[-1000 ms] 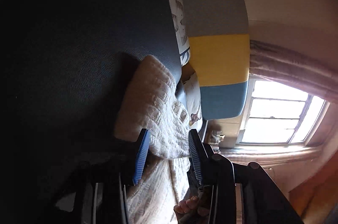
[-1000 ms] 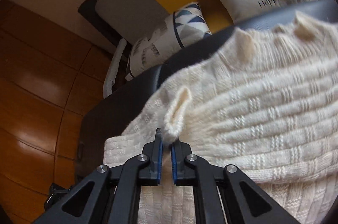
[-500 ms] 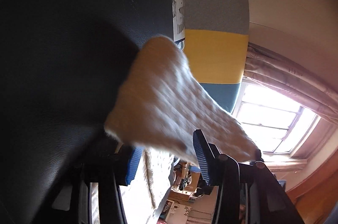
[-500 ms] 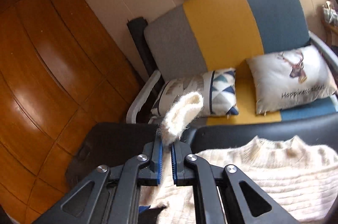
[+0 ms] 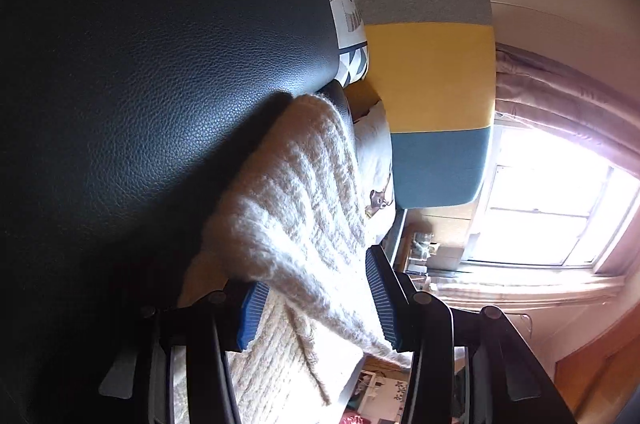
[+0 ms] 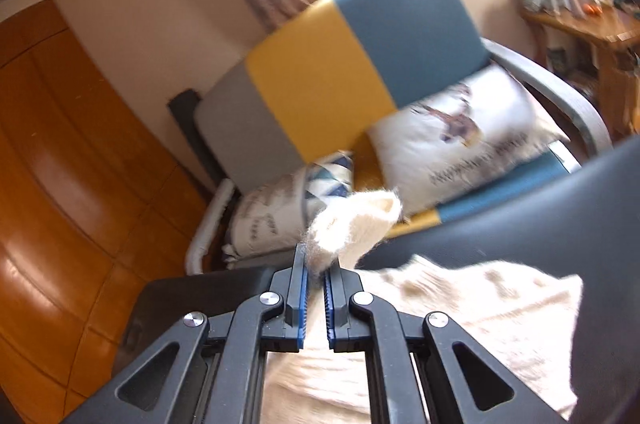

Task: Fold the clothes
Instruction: 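Lay the sleeve across the sweater body with the left gripper while the right gripper holds the side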

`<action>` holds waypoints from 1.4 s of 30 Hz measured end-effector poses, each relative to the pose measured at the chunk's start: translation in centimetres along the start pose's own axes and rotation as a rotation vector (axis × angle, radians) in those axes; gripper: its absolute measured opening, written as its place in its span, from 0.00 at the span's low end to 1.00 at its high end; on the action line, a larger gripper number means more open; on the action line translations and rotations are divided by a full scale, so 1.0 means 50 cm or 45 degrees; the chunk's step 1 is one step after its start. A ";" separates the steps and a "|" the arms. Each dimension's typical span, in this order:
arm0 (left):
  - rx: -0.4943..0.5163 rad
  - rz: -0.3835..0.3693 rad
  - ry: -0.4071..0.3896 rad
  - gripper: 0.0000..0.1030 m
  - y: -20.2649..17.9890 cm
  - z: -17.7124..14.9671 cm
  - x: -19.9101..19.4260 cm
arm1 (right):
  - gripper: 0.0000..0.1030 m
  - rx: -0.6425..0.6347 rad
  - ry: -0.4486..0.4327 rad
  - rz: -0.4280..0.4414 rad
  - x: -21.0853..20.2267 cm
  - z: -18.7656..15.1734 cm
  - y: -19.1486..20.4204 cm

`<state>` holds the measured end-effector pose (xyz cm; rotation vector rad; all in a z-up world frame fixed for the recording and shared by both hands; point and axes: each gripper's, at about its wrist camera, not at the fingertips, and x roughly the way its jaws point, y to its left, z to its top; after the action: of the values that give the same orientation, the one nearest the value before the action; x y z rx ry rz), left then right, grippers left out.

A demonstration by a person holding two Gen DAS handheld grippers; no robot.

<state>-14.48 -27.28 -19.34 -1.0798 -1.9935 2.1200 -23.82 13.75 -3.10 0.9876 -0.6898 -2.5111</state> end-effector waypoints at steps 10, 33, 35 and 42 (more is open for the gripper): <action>0.276 0.122 -0.010 0.09 -0.028 -0.052 0.019 | 0.05 0.229 0.105 -0.138 0.010 -0.114 -0.228; 0.404 0.293 0.018 0.15 0.015 -0.060 -0.020 | 0.05 0.412 0.170 -0.114 0.027 -0.253 -0.350; 0.281 0.217 0.025 0.18 0.035 -0.042 -0.046 | 0.04 0.425 0.166 -0.108 0.028 -0.256 -0.353; 0.046 0.049 -0.023 0.20 0.070 -0.045 -0.118 | 0.05 0.452 0.148 -0.083 0.027 -0.261 -0.357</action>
<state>-7.40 -28.75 -19.65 -1.1066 -1.9500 2.1836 -18.15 23.66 -22.07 1.2815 -1.1078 -2.4092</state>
